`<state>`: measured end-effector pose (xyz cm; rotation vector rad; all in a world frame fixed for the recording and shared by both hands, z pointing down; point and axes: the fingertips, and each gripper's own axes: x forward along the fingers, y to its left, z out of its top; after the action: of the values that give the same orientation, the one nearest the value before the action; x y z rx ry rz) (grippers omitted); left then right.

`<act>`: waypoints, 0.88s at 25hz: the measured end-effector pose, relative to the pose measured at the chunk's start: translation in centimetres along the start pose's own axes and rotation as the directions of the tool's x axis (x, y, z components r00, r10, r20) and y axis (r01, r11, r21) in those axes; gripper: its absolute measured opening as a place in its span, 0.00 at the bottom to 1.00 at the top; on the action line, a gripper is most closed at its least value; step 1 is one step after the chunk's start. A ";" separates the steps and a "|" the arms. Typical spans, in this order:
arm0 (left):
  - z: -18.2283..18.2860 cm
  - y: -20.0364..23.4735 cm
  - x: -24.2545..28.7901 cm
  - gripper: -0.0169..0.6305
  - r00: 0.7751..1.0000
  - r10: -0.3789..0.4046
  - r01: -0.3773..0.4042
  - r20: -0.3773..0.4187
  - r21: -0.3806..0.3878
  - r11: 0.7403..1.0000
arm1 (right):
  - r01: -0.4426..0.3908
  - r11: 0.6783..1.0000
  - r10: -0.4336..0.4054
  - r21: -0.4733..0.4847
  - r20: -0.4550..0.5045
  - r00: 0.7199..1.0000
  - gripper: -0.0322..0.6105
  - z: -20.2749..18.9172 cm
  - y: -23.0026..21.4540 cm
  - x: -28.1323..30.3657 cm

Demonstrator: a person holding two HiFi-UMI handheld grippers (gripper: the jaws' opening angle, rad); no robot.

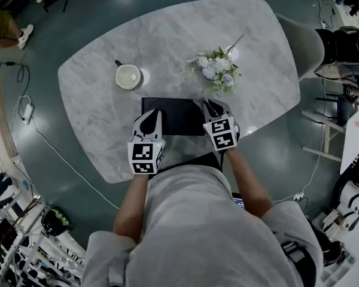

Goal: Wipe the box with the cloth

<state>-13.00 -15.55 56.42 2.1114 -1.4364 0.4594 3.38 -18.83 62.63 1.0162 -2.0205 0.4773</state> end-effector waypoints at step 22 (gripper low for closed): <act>-1.4 0.8 1.8 0.06 0.993 0.096 -0.102 -0.067 -0.088 0.991 | -0.493 0.716 0.382 -0.494 -0.313 0.870 0.12 2.1 3.4 2.8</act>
<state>-13.02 -16.25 58.67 1.9442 -1.5024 0.4837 -1.37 -19.47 63.66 0.1084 -2.0369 0.1773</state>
